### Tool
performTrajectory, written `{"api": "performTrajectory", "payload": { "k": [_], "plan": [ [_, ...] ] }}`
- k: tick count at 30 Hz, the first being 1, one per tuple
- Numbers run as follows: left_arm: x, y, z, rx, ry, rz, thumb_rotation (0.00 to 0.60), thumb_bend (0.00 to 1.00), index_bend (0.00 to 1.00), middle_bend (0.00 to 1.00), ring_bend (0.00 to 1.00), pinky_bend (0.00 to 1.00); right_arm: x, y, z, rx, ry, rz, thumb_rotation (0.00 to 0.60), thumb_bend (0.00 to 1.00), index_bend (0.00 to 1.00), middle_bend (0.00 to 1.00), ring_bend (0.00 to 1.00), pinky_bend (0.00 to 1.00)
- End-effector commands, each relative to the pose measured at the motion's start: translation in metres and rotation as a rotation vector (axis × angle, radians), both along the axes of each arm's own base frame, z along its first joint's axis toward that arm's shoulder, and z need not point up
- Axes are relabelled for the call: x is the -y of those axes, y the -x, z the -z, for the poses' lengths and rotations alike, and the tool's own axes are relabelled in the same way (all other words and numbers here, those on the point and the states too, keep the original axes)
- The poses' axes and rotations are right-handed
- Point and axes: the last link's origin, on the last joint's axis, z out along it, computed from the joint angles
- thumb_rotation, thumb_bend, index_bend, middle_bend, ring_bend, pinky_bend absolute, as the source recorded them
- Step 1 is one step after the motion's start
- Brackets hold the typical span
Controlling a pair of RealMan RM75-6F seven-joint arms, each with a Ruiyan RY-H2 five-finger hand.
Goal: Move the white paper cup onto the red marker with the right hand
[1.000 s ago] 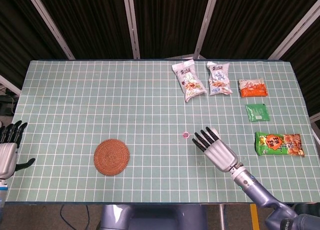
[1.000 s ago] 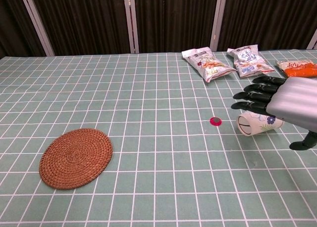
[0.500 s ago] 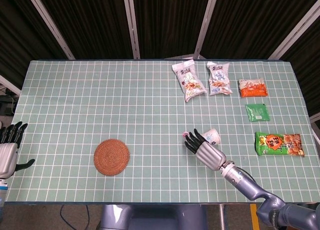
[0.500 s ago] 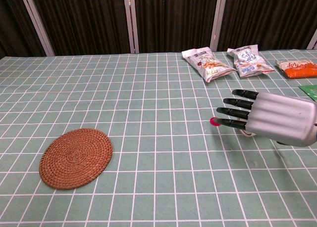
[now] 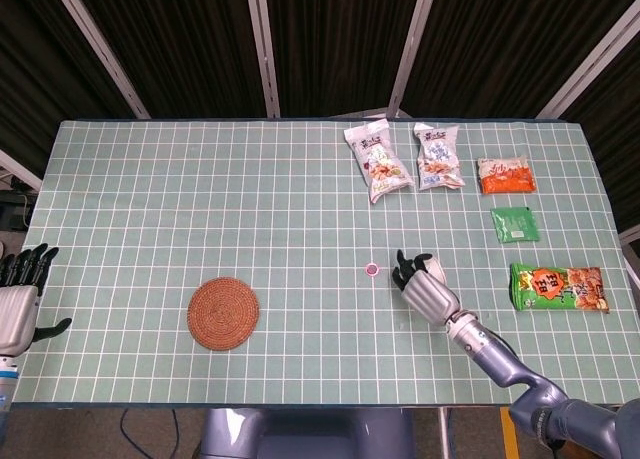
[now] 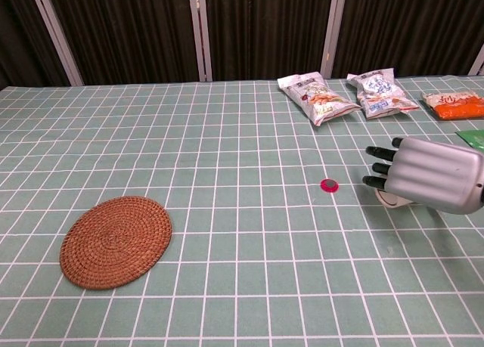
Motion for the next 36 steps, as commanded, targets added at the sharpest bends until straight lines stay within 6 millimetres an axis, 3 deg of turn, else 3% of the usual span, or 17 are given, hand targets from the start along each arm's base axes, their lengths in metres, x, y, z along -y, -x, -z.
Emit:
{"api": "performTrajectory", "payload": {
  "k": [1, 9, 21, 29, 36],
  "plan": [
    [0.0, 0.0, 0.0, 0.001, 0.0, 0.001, 0.6, 0.0, 0.0, 0.0, 0.0, 0.0, 0.0, -0.001, 0.001, 0.025, 0.0, -0.01, 0.6, 0.18, 0.28, 0.39, 0.2, 0.52],
    [0.0, 0.0, 0.0, 0.003, 0.002, 0.001, 0.6, 0.0, 0.0, 0.0, 0.0, 0.0, 0.006, -0.014, -0.008, 0.236, -0.005, 0.048, 0.6, 0.18, 0.29, 0.4, 0.21, 0.53],
    [-0.001, 0.0, 0.0, 0.024, 0.02, -0.007, 0.6, 0.0, 0.0, 0.0, 0.0, 0.0, 0.039, -0.064, -0.029, 1.011, -0.062, 0.493, 0.6, 0.18, 0.29, 0.4, 0.2, 0.53],
    [-0.002, 0.002, -0.001, 0.023, 0.019, -0.016, 0.6, 0.0, 0.0, 0.0, 0.0, 0.0, 0.054, -0.085, -0.016, 1.21, -0.136, 0.71, 0.6, 0.18, 0.29, 0.4, 0.2, 0.53],
    [-0.004, 0.003, 0.0, 0.022, 0.019, -0.022, 0.6, 0.0, 0.0, 0.0, 0.0, 0.0, 0.055, -0.098, 0.001, 1.251, -0.167, 0.806, 0.6, 0.17, 0.29, 0.4, 0.19, 0.51]
  ]
}}
